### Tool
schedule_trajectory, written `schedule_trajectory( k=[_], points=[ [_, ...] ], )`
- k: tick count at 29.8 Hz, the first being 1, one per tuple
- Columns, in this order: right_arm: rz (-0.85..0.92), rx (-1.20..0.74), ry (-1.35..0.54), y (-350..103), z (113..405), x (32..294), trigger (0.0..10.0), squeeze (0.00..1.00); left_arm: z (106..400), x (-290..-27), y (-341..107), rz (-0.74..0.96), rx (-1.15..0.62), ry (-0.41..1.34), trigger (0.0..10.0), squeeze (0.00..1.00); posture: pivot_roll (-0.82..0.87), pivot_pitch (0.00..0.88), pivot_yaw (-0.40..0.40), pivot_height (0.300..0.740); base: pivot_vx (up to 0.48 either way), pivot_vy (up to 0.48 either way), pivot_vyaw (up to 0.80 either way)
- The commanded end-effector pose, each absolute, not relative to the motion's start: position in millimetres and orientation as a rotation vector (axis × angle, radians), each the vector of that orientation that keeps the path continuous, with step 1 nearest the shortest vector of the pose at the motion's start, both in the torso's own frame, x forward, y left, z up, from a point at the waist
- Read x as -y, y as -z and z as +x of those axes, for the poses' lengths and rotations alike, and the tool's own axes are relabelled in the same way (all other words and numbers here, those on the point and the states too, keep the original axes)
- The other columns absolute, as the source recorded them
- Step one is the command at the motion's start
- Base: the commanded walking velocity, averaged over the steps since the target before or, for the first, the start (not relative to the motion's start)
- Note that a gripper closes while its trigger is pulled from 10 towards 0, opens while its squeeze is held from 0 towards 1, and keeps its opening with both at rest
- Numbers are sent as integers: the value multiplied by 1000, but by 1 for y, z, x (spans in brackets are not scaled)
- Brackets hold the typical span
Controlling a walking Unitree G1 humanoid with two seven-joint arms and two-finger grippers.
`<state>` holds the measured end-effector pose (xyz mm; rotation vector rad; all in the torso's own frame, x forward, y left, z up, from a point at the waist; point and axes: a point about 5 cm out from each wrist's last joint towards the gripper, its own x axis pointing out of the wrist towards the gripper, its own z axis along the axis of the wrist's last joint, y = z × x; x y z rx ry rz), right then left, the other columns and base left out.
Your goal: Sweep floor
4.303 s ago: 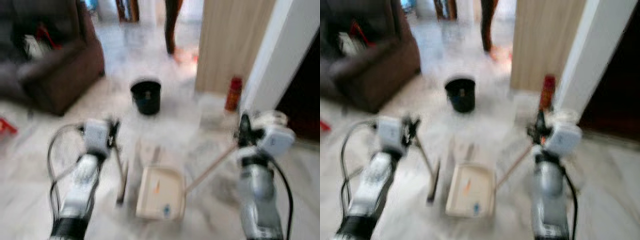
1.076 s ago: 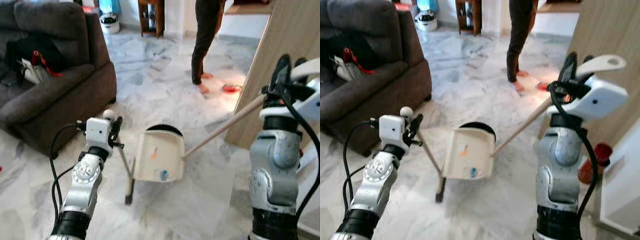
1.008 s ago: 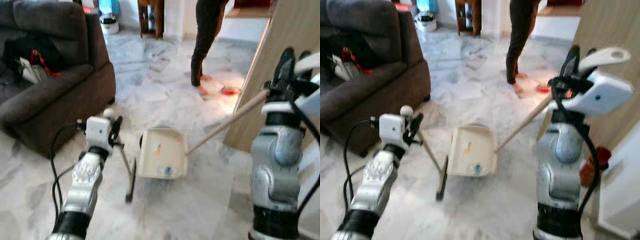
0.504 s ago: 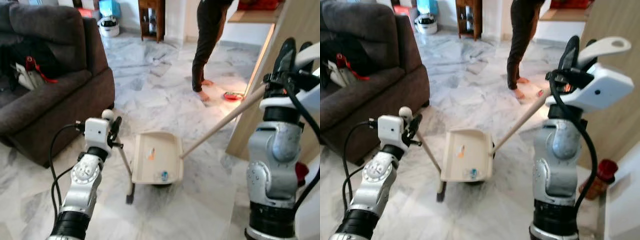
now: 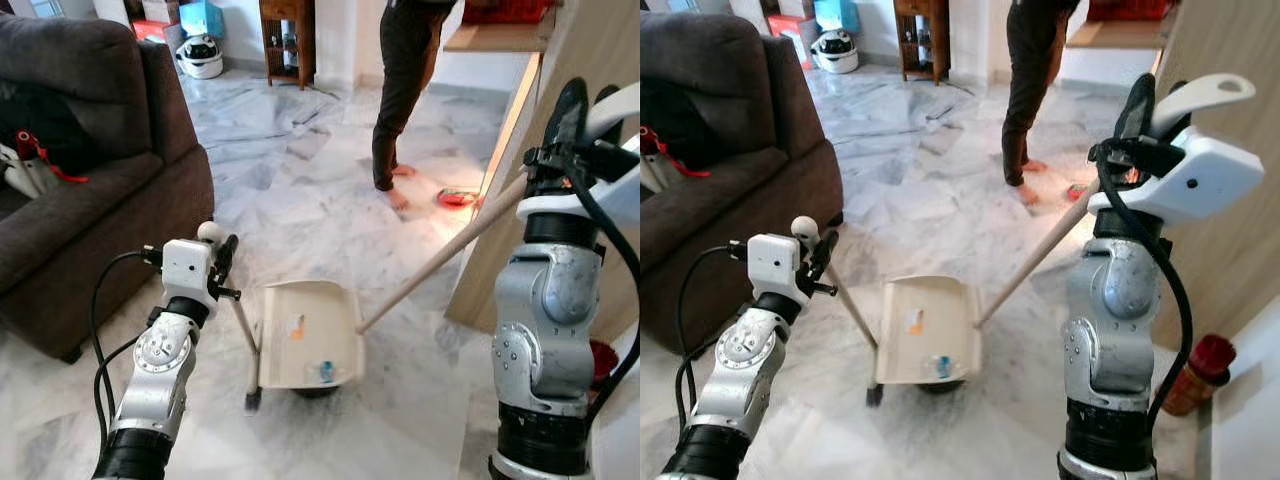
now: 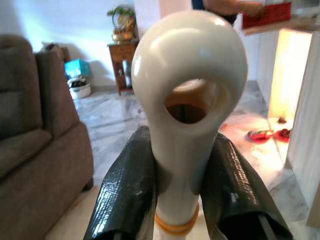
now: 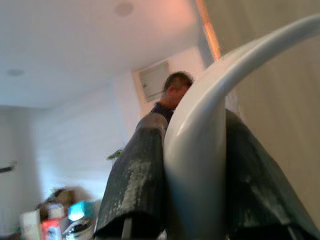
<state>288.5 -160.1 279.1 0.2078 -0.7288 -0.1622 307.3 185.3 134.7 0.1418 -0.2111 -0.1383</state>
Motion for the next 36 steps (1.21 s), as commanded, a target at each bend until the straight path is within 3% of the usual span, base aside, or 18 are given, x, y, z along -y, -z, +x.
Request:
schedule_trajectory(
  k=[1,20,36],
  points=[
    [260,821,161,-297,281,162,10000,0,308,-187,-152,165,281,137,10000,0,-20,21,48,740,371,0,0],
    [279,813,124,-296,282,154,10000,0,303,-189,-152,163,275,145,10000,0,-15,25,46,740,361,0,0],
    [294,791,82,-293,282,145,10000,0,301,-187,-152,159,269,162,10000,0,-14,27,46,740,30,0,0]
  ],
)
